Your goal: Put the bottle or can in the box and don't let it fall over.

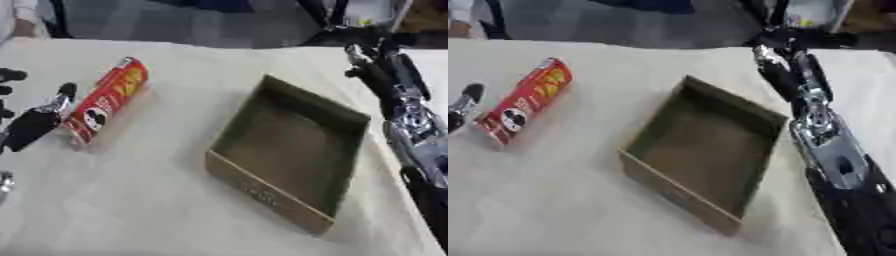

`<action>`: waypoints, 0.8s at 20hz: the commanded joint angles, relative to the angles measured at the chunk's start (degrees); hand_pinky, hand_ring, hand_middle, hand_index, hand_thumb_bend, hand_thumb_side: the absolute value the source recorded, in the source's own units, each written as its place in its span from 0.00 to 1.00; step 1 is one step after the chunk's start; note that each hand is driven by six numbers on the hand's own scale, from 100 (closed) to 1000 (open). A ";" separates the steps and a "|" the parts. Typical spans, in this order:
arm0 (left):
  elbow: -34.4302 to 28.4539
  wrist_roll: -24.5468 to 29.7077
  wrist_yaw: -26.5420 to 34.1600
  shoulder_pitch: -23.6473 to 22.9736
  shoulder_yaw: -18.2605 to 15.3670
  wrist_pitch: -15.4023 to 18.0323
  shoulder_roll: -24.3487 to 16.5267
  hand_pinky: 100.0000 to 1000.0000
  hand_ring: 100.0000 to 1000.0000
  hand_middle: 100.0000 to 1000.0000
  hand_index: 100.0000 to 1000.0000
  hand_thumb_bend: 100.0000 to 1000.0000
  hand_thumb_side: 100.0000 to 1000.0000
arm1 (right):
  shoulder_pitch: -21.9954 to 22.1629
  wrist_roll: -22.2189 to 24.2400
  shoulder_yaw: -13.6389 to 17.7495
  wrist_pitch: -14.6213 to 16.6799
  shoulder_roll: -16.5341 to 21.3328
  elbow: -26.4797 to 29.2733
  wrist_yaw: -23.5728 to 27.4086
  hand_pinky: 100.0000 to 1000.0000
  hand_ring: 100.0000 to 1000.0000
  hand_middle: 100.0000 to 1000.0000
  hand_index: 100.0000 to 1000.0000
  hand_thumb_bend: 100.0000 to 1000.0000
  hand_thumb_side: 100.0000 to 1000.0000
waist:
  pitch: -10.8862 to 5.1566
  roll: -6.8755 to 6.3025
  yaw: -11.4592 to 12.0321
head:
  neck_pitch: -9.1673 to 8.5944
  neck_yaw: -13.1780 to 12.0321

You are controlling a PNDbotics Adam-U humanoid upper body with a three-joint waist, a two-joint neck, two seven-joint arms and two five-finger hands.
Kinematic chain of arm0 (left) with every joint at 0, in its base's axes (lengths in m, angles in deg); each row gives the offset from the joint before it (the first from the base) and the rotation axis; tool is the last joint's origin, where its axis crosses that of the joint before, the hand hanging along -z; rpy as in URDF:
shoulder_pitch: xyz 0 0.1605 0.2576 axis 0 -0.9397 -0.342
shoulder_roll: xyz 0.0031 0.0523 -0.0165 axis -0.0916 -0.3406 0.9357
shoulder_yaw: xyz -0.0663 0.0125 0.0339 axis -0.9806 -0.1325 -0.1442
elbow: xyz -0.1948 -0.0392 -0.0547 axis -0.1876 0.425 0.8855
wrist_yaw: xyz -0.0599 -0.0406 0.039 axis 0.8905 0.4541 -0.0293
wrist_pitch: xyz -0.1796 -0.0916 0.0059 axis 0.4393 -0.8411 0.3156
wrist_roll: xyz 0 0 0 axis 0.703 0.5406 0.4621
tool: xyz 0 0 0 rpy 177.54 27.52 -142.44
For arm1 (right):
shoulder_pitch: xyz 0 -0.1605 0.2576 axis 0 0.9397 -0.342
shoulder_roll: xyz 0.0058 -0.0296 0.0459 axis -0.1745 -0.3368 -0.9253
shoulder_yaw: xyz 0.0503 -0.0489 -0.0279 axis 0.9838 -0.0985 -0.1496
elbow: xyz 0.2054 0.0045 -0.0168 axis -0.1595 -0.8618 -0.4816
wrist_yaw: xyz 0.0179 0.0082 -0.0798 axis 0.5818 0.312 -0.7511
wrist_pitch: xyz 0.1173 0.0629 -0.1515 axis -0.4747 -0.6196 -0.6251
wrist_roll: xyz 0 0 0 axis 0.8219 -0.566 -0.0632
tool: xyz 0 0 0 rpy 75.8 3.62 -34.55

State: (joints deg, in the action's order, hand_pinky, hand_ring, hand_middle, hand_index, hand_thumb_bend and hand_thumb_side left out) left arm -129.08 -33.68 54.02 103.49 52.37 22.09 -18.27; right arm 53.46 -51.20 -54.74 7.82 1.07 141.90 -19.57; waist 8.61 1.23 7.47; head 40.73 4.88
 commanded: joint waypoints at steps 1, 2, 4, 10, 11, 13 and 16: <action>-1.77 0.85 -0.68 0.49 -0.94 -0.33 -1.87 0.57 0.79 0.83 0.77 0.50 0.53 | -0.65 -0.10 0.56 0.21 1.08 0.88 0.43 0.66 0.98 1.00 1.00 0.00 0.53 | -0.60 -0.21 -0.02 | -0.06 0.12; -1.85 1.03 -0.74 0.45 -0.99 -0.42 -1.87 0.57 0.79 0.83 0.77 0.51 0.53 | -0.64 -0.09 0.54 0.20 1.07 0.87 0.44 0.66 0.98 1.00 1.00 0.00 0.53 | -0.58 -0.21 -0.02 | -0.07 0.12; -1.84 1.30 -0.77 0.37 -1.04 -0.60 -1.86 0.57 0.79 0.83 0.77 0.51 0.53 | -0.66 -0.09 0.54 0.20 1.09 0.87 0.46 0.66 0.98 1.00 1.00 0.00 0.53 | -0.57 -0.20 -0.02 | -0.10 0.15; -1.07 2.63 -0.09 0.33 -0.36 -0.49 -1.69 0.58 0.80 0.83 0.77 0.53 0.53 | -0.76 -0.03 0.52 0.18 1.10 0.89 0.44 0.66 0.98 1.00 1.00 0.00 0.53 | -0.54 -0.14 -0.09 | -0.23 0.05; -0.73 2.95 0.10 0.39 -0.11 -0.42 -1.62 0.58 0.80 0.83 0.77 0.53 0.53 | -0.76 -0.02 0.51 0.17 1.08 0.89 0.45 0.66 0.98 1.00 1.00 0.00 0.53 | -0.53 -0.13 -0.11 | -0.25 0.01; 0.15 3.24 0.47 0.63 0.23 -0.33 -1.31 0.58 0.80 0.83 0.77 0.54 0.52 | -0.77 0.01 0.48 0.16 1.08 0.88 0.48 0.66 0.98 1.00 1.00 0.00 0.53 | -0.51 -0.10 -0.15 | -0.29 -0.02; 1.90 3.08 0.63 1.14 0.73 -0.36 -0.99 0.58 0.79 0.83 0.77 0.54 0.52 | -0.81 0.02 0.47 0.17 1.08 0.89 0.51 0.66 0.98 1.00 1.00 0.00 0.53 | -0.50 -0.07 -0.24 | -0.34 -0.13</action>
State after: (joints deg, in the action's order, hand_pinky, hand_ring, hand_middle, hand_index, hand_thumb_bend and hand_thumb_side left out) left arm -127.16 -30.71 54.38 103.64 53.17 21.62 -18.21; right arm 53.49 -51.20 -54.74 7.82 1.07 141.90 -19.57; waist 8.61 1.25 7.33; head 40.73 4.85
